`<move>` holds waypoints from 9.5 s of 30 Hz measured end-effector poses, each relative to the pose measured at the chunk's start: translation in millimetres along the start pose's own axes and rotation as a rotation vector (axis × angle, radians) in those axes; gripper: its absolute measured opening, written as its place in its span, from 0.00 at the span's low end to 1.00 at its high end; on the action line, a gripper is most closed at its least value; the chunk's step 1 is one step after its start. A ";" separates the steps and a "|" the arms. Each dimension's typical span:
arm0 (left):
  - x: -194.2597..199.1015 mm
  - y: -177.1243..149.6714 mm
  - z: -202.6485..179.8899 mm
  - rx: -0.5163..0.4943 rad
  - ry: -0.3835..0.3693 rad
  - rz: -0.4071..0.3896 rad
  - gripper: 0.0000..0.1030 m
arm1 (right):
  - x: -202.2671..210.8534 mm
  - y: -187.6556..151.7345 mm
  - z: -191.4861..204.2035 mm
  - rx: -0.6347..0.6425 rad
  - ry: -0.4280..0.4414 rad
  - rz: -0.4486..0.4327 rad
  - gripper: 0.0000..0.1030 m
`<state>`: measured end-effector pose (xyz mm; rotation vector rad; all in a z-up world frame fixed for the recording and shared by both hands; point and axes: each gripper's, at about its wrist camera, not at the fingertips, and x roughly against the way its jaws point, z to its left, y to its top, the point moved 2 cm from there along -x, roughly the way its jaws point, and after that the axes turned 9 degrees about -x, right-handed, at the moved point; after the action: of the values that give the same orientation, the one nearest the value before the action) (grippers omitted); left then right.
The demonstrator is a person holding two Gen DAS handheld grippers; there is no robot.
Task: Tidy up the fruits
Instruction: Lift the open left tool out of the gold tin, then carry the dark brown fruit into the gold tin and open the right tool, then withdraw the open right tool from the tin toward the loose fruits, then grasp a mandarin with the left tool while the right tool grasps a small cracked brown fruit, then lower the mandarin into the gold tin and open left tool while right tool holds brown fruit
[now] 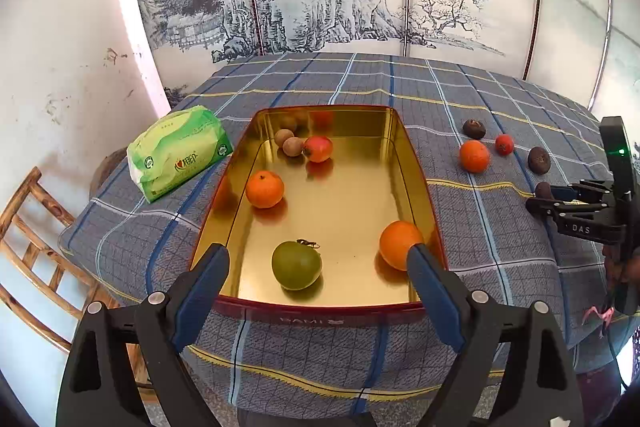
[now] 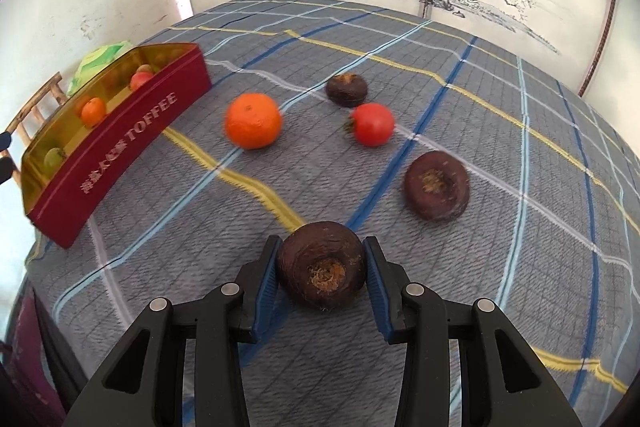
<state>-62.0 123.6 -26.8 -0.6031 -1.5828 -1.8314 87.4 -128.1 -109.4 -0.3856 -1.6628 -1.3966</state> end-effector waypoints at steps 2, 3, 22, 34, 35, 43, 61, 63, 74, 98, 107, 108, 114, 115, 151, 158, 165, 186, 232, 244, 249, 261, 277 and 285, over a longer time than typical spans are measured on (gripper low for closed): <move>-0.2 -1.7 -0.1 0.001 0.002 0.003 0.85 | 2.2 -2.4 6.0 -0.002 0.012 0.001 0.40; -0.3 -2.5 0.3 0.001 0.002 0.004 0.85 | 5.1 -2.9 9.2 -0.005 0.024 0.000 0.40; -2.0 -14.9 11.9 0.044 -0.001 0.020 0.86 | 46.8 29.0 109.6 0.123 0.192 -0.074 0.40; 1.6 -17.1 18.9 0.064 0.002 0.013 0.91 | 43.3 42.9 151.3 0.176 0.247 -0.071 0.40; 2.1 -17.0 20.1 0.067 0.004 0.013 0.92 | 42.4 43.9 154.5 0.180 0.252 -0.070 0.40; 8.2 -18.0 23.7 0.061 0.049 0.007 0.99 | 25.4 60.5 190.3 0.224 0.289 -0.053 0.40; 1.6 -23.8 39.8 0.102 0.065 0.048 0.99 | -51.1 90.8 226.5 0.228 0.255 0.082 0.41; 1.7 -24.1 41.3 0.107 0.064 0.050 0.99 | -55.0 92.1 228.2 0.222 0.251 0.092 0.41; -0.7 -24.6 39.9 0.112 0.068 0.056 0.99 | -68.5 98.0 238.8 0.209 0.235 0.125 0.41; -2.8 -25.3 31.7 0.038 0.063 0.030 0.99 | -75.9 109.9 255.9 0.186 0.264 0.119 0.41; -6.4 -25.8 33.2 0.054 0.056 0.041 0.99 | -61.7 114.6 255.1 0.154 0.303 0.084 0.42; -6.0 -25.8 33.3 0.057 0.057 0.040 0.99 | -58.4 114.0 254.6 0.149 0.312 0.076 0.42; -5.1 -25.1 34.8 0.081 0.036 0.045 0.99 | -33.9 104.1 243.1 0.116 0.357 0.025 0.45; -4.7 -24.9 34.2 0.081 0.033 0.046 0.99 | -29.4 102.2 240.2 0.111 0.365 0.019 0.46; -23.8 93.4 -109.8 -0.268 -0.240 0.030 0.96 | 51.9 -28.1 -127.8 -0.397 -0.080 -0.148 0.62; -90.7 124.1 -140.3 -0.293 -0.267 0.144 0.76 | 51.5 -30.8 -133.9 -0.426 -0.005 -0.160 0.65; -140.9 133.4 -146.3 -0.232 -0.286 0.245 0.69 | 52.9 -32.7 -132.8 -0.425 0.057 -0.174 0.68; -143.8 122.8 -159.4 -0.159 -0.323 0.264 0.35 | 56.1 -23.4 -132.7 -0.411 0.136 -0.183 0.74; -32.1 92.6 -90.4 0.020 -0.366 0.163 0.36 | 26.1 41.4 14.3 0.032 0.183 -0.115 0.37; -5.3 72.7 -70.7 0.014 -0.274 0.120 0.36 | 7.6 4.3 15.8 -0.001 0.154 -0.064 0.37; -5.5 64.9 -59.6 0.011 -0.230 0.113 0.36 | -1.5 1.9 18.3 -0.015 0.147 -0.052 0.37; -19.7 50.2 -33.4 0.039 -0.184 0.126 0.36 | -6.9 4.2 16.8 -0.018 0.123 -0.037 0.37; -47.6 46.3 17.0 0.076 -0.108 0.140 0.36 | -9.6 4.7 21.5 -0.018 0.124 -0.036 0.37; -69.4 69.4 9.3 0.053 -0.128 0.147 0.36 | -9.8 4.9 21.5 -0.020 0.126 -0.035 0.37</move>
<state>35.4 139.2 -25.8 -0.8049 -1.6186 -1.6660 86.9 -104.3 -113.1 -0.2750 -1.5614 -1.4346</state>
